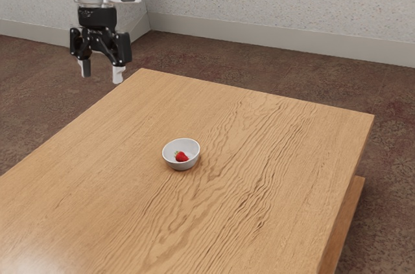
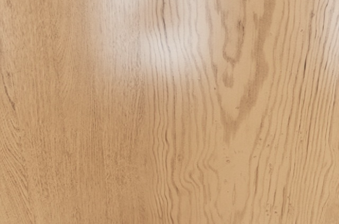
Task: Take strawberry from the bowl
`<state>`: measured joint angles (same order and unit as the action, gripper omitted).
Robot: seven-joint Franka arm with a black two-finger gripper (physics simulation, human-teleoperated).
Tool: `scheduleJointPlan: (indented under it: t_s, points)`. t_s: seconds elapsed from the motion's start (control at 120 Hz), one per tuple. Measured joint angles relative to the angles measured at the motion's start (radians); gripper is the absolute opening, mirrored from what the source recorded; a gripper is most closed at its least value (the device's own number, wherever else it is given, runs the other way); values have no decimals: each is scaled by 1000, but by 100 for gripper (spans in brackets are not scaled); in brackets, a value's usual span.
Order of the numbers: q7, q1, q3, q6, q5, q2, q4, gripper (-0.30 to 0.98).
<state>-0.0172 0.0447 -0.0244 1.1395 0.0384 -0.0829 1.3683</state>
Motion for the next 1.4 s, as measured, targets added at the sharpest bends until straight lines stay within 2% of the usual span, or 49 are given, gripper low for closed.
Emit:
scheduleJointPlan:
  t_s: [0.067,0.117,0.167,0.25,0.325,0.417,0.5,0.55,0.642,0.742,0.883,0.933,1.125,1.4]
  points:
    - [-2,-5,0,86,5,8,47,69]
    - [-4,-4,0,134,5,-35,29,69]
    - [-8,-2,1,162,7,-181,-121,69]
    - [-33,2,-3,174,20,-476,-475,69]
    - [-78,3,-31,180,57,-638,-645,68]
    - [-143,54,-244,185,196,-711,-649,69]
    - [-204,208,-520,203,372,-723,-472,68]
    - [-237,280,-633,218,468,-733,-396,68]
    - [-307,325,-716,262,620,-755,-355,67]
    - [-378,333,-732,317,706,-760,-314,67]
    - [-460,334,-736,372,750,-808,-275,66]
    - [-485,333,-736,385,756,-824,-271,62]
    - [-563,349,-732,446,758,-816,-172,45]
    - [-639,365,-732,512,755,-859,-159,40]
